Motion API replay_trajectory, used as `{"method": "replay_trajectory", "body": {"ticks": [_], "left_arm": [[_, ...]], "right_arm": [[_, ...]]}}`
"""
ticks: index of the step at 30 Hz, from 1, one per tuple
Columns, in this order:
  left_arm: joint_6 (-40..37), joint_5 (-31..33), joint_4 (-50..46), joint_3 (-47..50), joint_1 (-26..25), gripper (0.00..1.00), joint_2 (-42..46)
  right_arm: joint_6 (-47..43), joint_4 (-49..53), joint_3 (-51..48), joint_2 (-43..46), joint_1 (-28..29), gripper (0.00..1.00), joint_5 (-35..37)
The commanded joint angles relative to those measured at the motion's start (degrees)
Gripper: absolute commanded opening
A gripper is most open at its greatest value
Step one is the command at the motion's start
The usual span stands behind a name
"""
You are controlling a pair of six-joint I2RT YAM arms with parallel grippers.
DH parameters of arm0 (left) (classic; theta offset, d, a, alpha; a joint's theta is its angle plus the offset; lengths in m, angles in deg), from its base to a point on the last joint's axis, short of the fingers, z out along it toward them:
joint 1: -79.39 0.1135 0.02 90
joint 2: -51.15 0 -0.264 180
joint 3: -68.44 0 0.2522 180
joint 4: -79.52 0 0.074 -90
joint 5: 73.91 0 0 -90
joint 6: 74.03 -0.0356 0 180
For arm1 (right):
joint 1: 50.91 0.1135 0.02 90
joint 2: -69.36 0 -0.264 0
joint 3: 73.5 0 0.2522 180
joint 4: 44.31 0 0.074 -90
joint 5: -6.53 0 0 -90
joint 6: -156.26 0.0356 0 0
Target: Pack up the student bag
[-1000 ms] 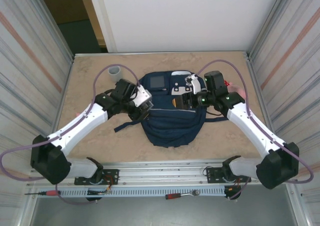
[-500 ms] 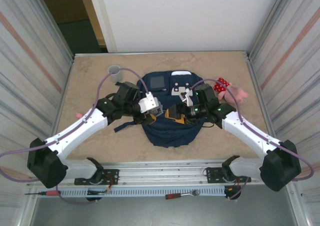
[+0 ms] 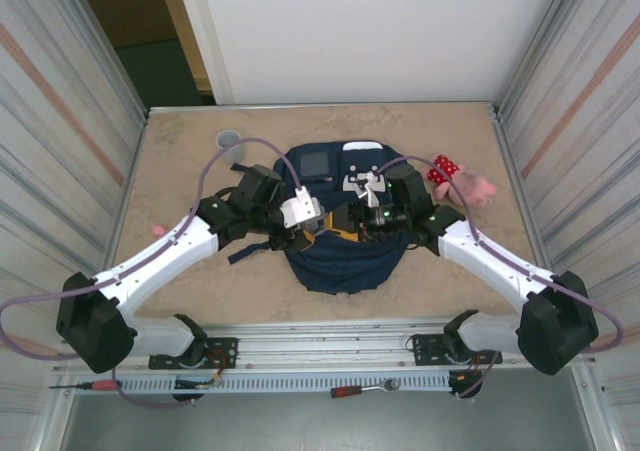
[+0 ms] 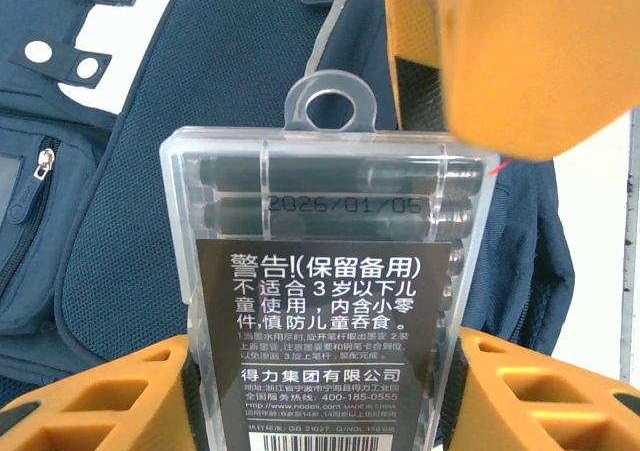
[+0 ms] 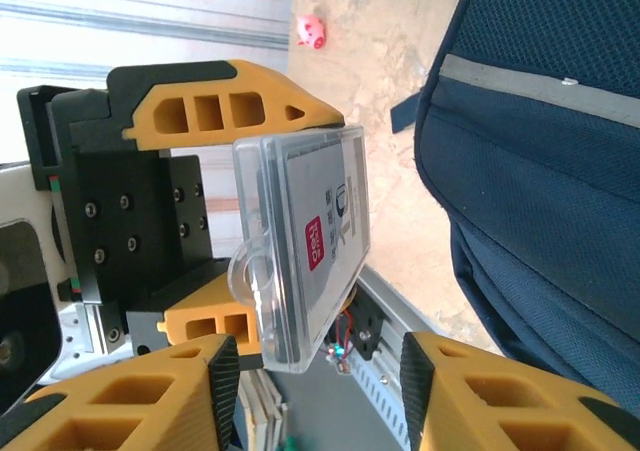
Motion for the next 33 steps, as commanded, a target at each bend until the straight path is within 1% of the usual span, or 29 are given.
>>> {"method": "replay_trajectory", "body": {"ticks": [1,6,10,13,16,19,22,24,25,27,29,31,33], "left_arm": [[-0.2,-0.9,1.0,-0.3,-0.5,0.47,0.3],[0.4,-0.9,1.5,-0.3,-0.6,0.47,0.3],[0.6,-1.3,1.6,-0.7,-0.9,0.47,0.2],[0.6,-1.3,1.8,-1.0,-1.1,0.47,0.1],[0.6,-1.4,1.8,-1.1,-1.1,0.47,-0.2],[0.4,-0.8,1.7,-1.0,-1.1,0.51,-0.3],[-0.5,0.0,2.1,-0.6,-1.1,0.62,-0.3],[-2.2,-0.2,2.9,-0.2,-1.1,0.7,-0.4],[-3.4,-0.5,3.1,-0.2,-1.1,0.73,-0.6],[-6.5,-1.3,3.4,-0.3,-1.1,0.75,-1.8],[-8.5,-1.5,3.9,-0.9,-1.1,0.75,-3.7],[-10.2,-1.2,4.3,-1.9,-1.3,0.75,-6.2],[-11.5,-1.0,4.2,-3.4,-1.8,0.75,-9.2]], "right_arm": [[1.6,-1.8,0.2,-1.0,0.5,0.41,-0.3],[2.7,-3.7,0.2,-2.5,1.0,0.33,-1.3],[3.3,-4.7,0.2,-3.2,1.8,0.28,-1.3],[3.2,-4.8,0.2,-3.7,2.1,0.22,-1.2],[2.7,-4.0,0.1,-3.4,2.1,0.14,-0.5],[1.3,-1.7,0.1,-2.0,1.4,0.09,0.2],[-0.5,2.1,-0.5,1.0,-1.3,0.06,1.1],[-1.0,3.9,-1.9,3.9,-4.6,0.05,1.0],[-1.0,4.6,-2.7,5.3,-6.4,0.05,0.7],[-1.3,5.9,-4.6,8.4,-11.0,0.05,-0.9],[-3.4,8.4,-5.2,11.2,-14.5,0.05,-2.8],[-5.8,12.5,-4.9,13.5,-17.5,0.06,-2.9],[-7.0,15.1,-5.2,14.2,-20.7,0.06,-4.0]]}}
